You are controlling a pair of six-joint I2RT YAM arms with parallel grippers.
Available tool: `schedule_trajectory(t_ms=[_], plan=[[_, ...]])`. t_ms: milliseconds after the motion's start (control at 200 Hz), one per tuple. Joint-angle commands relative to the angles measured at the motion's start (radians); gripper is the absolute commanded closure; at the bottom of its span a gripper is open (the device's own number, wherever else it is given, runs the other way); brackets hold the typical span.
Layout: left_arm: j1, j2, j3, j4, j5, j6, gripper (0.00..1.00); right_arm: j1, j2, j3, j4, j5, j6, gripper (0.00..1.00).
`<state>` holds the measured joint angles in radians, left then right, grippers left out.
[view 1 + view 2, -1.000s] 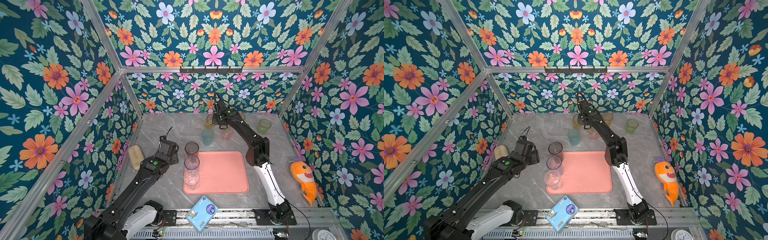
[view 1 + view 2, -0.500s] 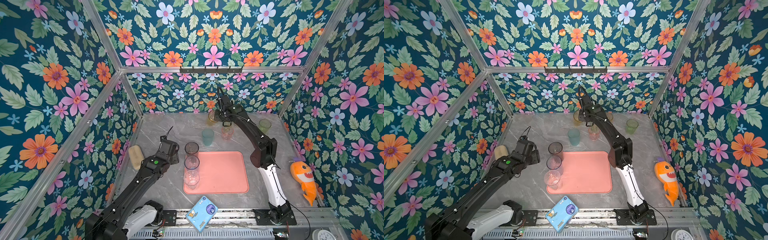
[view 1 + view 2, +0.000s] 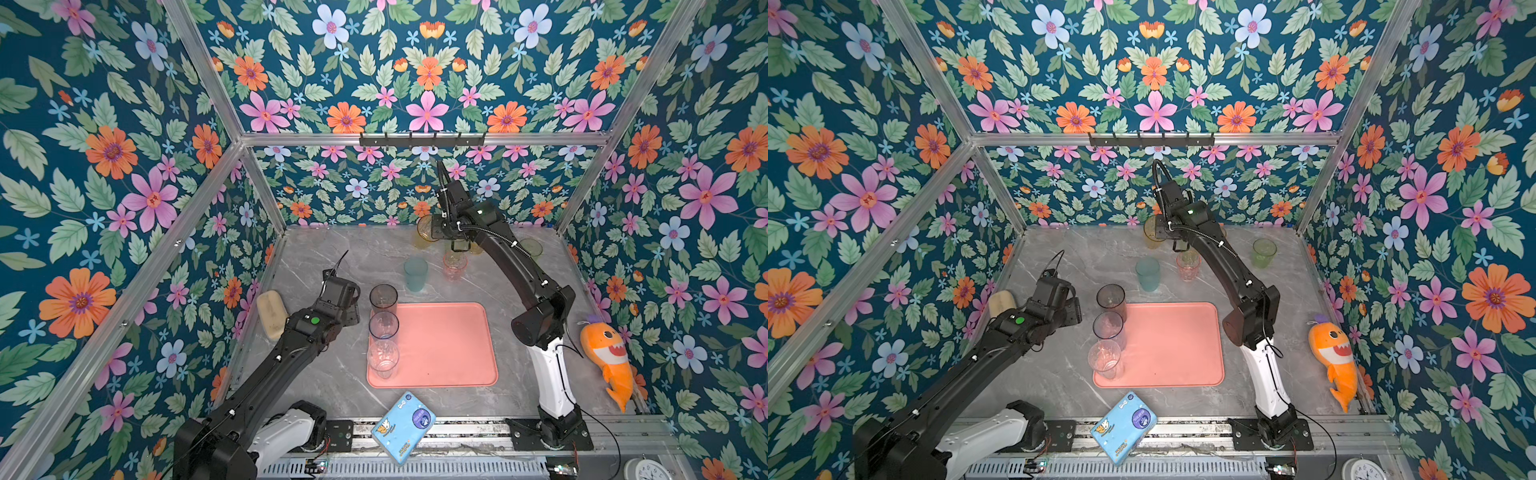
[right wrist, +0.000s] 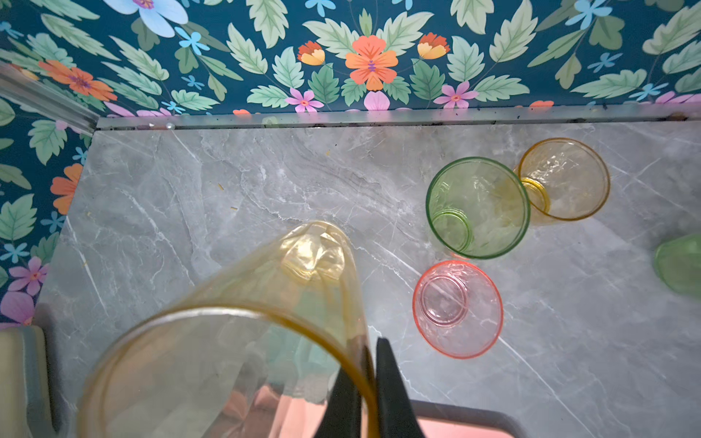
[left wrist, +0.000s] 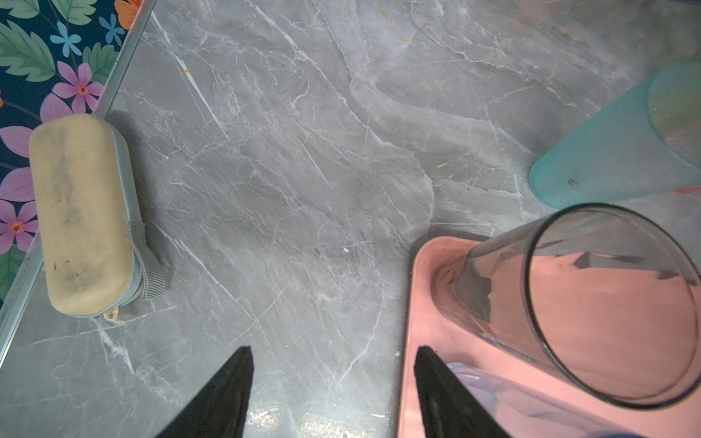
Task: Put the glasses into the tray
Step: 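Lift the yellow glass with the right gripper and carry it over the tray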
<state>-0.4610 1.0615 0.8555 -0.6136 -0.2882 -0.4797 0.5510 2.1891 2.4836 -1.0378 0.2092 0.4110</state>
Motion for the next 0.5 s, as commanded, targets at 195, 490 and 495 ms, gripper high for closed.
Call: schedule_trajectory(t_ms=[195, 490, 495], plan=[[0.001, 0.011, 0.026, 0.028, -0.041, 0.022, 0.30, 0.025, -0.100, -0.079, -0.076, -0.030, -0.071, 1.00], [0.007, 0.009, 0.031, 0.037, -0.135, 0.059, 0.28, 0.062, -0.245, -0.286, -0.075, -0.019, -0.086, 1.00], [0.008, 0.009, 0.031, 0.037, -0.137, 0.059, 0.29, 0.062, -0.247, -0.289, -0.074, -0.020, -0.085, 1.00]])
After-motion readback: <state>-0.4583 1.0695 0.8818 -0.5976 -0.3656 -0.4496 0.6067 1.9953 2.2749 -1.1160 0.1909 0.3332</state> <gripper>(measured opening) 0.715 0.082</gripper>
